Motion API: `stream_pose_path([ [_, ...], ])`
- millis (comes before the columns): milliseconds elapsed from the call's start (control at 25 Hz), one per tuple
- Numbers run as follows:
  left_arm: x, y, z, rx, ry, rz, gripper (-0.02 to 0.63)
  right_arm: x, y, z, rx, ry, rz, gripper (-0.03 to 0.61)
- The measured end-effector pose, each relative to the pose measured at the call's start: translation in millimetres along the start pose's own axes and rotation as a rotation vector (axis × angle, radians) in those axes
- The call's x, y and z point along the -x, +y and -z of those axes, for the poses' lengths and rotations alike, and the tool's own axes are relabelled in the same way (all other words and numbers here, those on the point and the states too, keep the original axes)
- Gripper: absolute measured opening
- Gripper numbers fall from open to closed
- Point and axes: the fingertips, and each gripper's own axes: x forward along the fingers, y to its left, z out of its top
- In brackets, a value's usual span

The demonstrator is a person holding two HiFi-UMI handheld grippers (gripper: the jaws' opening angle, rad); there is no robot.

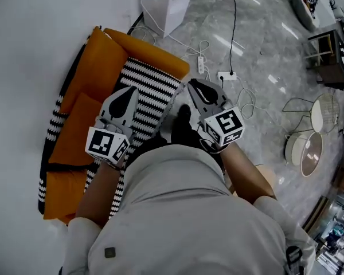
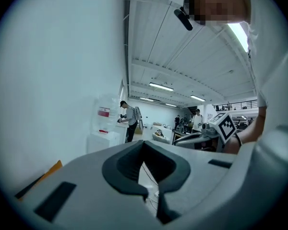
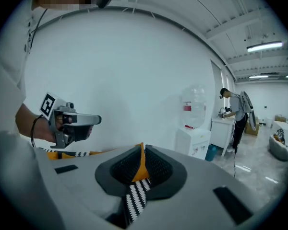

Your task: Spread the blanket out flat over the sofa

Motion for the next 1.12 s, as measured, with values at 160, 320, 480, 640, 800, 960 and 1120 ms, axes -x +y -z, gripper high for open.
stream_pose_path([
  [160,19,-10,-15,-0.014,-0.016,0.015,0.009,28,16,-10,0.007,-0.005,0.017,0.041],
  [320,32,-13,-27,-0.014,-0.036,0.003,0.009,52,20,-14,0.011,-0.007,0.018,0.034],
  [480,39,-14,-33,-0.023,-0.042,-0.029,0.009,67,17,-19,0.013,-0.020,0.011,0.032],
  [640,41,-33,-41,-0.038,-0.048,-0.054,0.009,87,11,-25,0.027,-0.042,-0.018,0.031],
  [800,36,-64,-41,-0.045,-0.046,-0.081,0.009,113,-2,-27,0.044,-0.069,-0.045,0.029],
  [960,27,-101,-36,-0.038,-0.047,-0.109,0.009,145,-16,-25,0.088,-0.091,-0.066,0.028],
  [1120,16,-150,-29,-0.042,-0.042,-0.121,0.009,187,-30,-14,0.082,-0.111,-0.091,0.028],
])
